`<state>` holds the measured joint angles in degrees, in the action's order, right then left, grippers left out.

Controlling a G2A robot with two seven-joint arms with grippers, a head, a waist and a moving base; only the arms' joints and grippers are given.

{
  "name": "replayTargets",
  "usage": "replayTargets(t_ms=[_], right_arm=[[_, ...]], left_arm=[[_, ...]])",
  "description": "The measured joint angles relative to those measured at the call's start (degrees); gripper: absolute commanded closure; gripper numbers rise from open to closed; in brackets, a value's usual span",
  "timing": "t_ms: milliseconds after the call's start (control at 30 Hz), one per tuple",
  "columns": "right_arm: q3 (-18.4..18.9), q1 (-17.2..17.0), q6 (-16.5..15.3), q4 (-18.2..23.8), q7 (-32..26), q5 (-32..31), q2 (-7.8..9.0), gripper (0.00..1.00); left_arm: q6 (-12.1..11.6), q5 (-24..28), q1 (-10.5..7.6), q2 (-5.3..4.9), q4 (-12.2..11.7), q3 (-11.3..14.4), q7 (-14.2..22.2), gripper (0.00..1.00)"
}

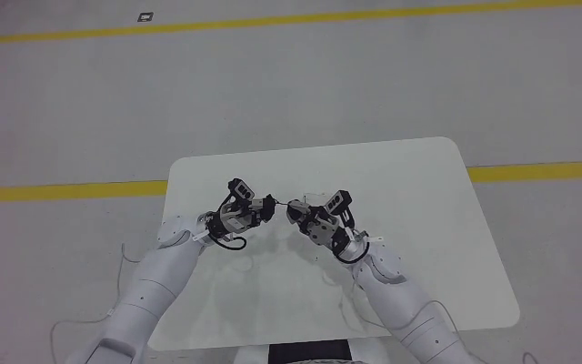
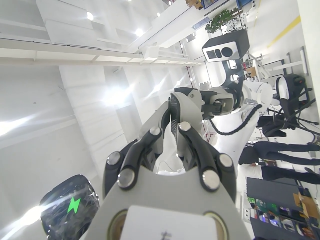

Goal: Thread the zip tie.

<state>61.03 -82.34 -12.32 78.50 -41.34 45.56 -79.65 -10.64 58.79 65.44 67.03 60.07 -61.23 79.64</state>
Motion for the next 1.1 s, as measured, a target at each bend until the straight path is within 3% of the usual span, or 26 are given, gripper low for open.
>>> replayTargets(t_ms=[1100], right_arm=[[1.4, 0.1, 0.1, -2.5, 1.3, -0.2, 0.38, 1.0]], left_arm=[[0.0, 0.0, 0.0, 0.0, 0.0, 0.0, 0.0, 1.0]])
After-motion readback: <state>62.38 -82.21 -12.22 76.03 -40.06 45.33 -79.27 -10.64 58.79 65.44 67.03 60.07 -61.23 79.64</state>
